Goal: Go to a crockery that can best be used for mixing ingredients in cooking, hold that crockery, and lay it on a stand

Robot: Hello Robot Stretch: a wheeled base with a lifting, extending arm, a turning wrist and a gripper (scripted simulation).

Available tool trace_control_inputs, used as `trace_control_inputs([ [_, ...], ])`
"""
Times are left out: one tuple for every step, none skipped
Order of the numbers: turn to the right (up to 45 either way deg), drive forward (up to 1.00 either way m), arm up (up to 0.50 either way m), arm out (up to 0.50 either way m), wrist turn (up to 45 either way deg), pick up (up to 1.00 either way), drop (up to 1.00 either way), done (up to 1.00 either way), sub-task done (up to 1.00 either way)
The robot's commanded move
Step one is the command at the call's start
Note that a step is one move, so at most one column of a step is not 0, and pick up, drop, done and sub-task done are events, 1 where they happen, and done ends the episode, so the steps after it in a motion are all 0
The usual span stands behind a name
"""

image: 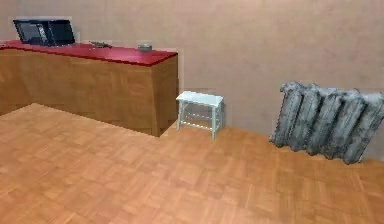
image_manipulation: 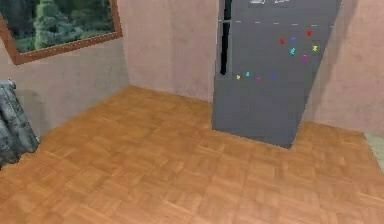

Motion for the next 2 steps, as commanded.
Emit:
trace_control_inputs([
  [0.0, 1.0, 0.0, 0.0, 0.0, 0.0, 0.0, 0.0, 0.0],
  [0.0, 0.45, 0.0, 0.0, 0.0, 0.0, 0.0, 0.0, 0.0],
])
